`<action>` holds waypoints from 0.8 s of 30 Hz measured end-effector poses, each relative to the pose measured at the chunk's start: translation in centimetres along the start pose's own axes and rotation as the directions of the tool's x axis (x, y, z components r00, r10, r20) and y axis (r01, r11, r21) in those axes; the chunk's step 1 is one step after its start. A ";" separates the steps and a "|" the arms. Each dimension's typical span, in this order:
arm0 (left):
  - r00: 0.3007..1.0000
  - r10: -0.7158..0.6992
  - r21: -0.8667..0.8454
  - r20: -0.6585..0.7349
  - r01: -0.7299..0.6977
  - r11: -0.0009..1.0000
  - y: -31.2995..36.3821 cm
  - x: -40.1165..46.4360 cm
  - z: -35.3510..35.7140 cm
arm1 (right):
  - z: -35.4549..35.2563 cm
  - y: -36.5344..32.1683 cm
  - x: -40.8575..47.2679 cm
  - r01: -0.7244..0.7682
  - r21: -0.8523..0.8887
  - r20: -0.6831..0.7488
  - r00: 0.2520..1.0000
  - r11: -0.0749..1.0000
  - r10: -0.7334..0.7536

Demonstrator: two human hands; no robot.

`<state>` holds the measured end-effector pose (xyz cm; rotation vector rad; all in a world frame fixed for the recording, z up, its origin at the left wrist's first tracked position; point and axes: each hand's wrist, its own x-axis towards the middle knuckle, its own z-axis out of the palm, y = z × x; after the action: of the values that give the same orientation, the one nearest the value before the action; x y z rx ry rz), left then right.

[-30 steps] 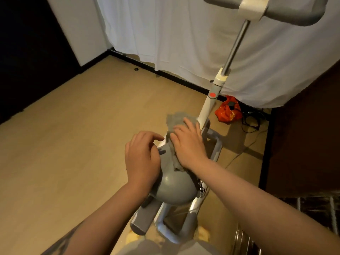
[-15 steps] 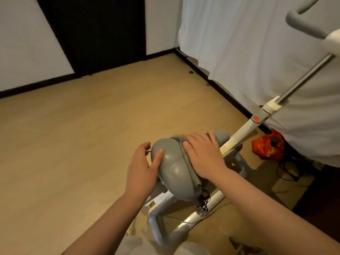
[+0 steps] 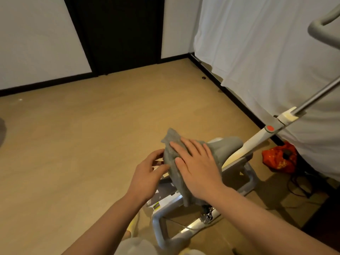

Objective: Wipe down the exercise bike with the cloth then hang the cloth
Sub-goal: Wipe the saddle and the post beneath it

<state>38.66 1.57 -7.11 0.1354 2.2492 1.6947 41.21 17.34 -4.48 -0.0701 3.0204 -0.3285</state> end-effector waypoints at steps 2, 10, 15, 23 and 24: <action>1.000 0.012 0.051 0.009 -0.013 0.999 0.0 0.7 -0.7 | -0.5 0.9 1.8 -0.016 0.082 0.058 0.998 0.997 0.011; 0.998 0.052 0.296 0.018 -0.055 0.954 -0.2 1.8 -1.4 | -0.3 -1.4 0.9 -0.050 -0.035 -0.034 0.998 0.998 0.048; 1.000 0.009 0.398 0.005 -0.010 0.917 0.0 3.5 -2.0 | -0.9 -1.9 7.6 -0.187 -0.001 0.279 0.943 0.982 0.180; 0.992 0.022 0.534 0.125 -0.086 0.841 0.8 5.8 -3.8 | -1.4 -1.3 8.8 -0.176 0.163 0.355 0.929 0.971 0.108; 0.991 0.021 0.539 0.135 -0.091 0.837 0.9 5.8 -3.8 | -1.3 -1.6 9.0 -0.199 0.136 0.330 0.933 0.970 0.145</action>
<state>31.88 -0.10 -6.52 0.4273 2.5841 0.9823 32.19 15.58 -3.70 0.1432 2.6449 -0.5003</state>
